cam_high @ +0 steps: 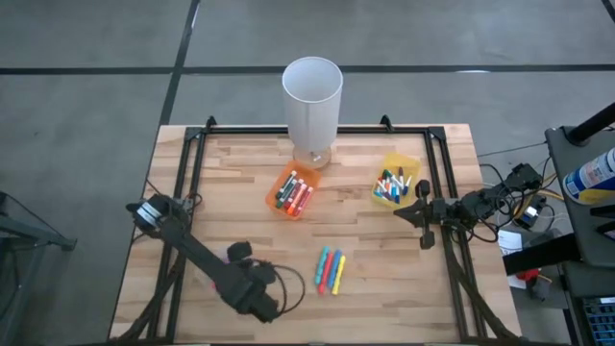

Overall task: Pick & Place Markers
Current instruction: Put the light blue highlighter pen into the white bin

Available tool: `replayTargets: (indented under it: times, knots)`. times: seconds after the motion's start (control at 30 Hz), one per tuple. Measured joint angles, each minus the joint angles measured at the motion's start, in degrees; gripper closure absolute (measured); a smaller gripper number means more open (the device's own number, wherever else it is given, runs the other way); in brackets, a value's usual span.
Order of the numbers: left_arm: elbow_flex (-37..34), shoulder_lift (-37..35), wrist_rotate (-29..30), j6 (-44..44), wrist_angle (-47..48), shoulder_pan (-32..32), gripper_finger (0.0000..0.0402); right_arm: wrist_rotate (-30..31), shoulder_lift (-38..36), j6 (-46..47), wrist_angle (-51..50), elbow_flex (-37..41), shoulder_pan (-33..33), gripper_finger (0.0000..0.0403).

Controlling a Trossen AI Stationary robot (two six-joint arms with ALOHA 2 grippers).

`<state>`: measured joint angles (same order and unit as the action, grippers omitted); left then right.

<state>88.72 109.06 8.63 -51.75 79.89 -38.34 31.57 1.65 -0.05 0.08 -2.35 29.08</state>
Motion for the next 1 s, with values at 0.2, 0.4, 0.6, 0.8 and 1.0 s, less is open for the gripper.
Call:
replayTargets:
  times: [0.2, 0.4, 0.6, 0.8, 1.0]
  knots:
    - [3.11, 0.00, 7.23, -10.89, -4.74, 5.70, 0.0280, 0.00, 0.00, 0.00, 0.00, 0.00, 0.00, 0.0394]
    - [2.85, 0.12, 5.46, -13.35, -20.09, 12.48, 0.0280, 0.00, 0.00, 0.00, 0.00, 0.00, 0.00, 0.0394]
    - [2.85, 0.17, 6.54, -10.60, -30.50, 17.90, 0.0280, 0.00, 0.00, 0.00, 0.00, 0.00, 0.02, 0.0394]
    - [2.71, 0.89, 10.17, -10.67, -36.96, 21.89, 0.0280, 0.00, 0.00, 0.00, 0.00, 0.00, 0.00, 0.0394]
    - [2.04, 4.81, 6.76, -10.33, -41.54, 22.88, 0.0280, 0.00, -0.01, 0.00, 0.00, 0.00, 0.00, 0.0394]
